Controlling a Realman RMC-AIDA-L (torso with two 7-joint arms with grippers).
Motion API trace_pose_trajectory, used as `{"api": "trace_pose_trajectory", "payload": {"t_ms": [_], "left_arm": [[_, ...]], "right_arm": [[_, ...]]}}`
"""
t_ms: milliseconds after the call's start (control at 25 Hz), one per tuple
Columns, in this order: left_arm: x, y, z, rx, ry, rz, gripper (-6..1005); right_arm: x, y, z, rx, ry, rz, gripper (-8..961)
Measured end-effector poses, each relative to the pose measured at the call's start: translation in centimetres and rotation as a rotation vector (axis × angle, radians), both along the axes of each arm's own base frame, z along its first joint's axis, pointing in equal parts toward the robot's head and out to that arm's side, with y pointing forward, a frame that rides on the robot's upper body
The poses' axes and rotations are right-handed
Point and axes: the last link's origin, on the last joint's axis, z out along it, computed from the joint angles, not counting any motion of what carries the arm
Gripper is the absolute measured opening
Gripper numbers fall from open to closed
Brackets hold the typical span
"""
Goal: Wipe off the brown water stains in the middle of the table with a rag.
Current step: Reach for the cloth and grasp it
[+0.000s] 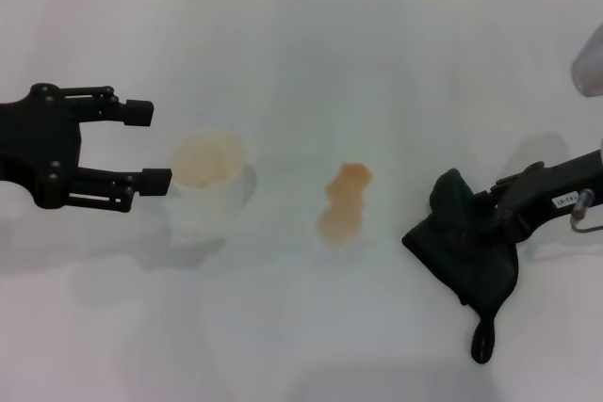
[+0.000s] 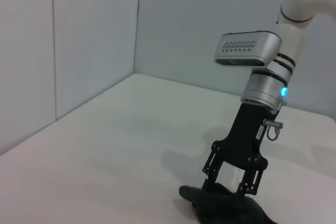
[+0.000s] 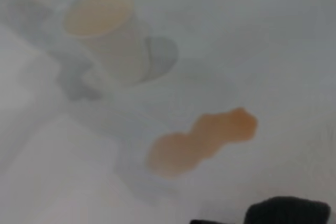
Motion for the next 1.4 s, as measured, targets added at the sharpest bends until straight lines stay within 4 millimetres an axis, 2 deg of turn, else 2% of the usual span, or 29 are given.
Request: {"api": "trace_pose_trajectory", "payload": {"t_ms": [1000,1120,1400], "left_arm": [[0.30,0.68,0.02,0.024,0.009,-0.007,865],[0.28,0.74,0.04,0.029,0.011,-0.008,865],[0.26,0.80,0.06,0.034,0.012,-0.010,864]], "right_arm": [[0.10,0.45,-0.73,0.036,-0.051,0.035,673],[0.08,0.42,-0.76,0.035,-0.051,0.036,511],[-0.05,0.25,-1.07,0.024,-0.055,0.037,436]]}}
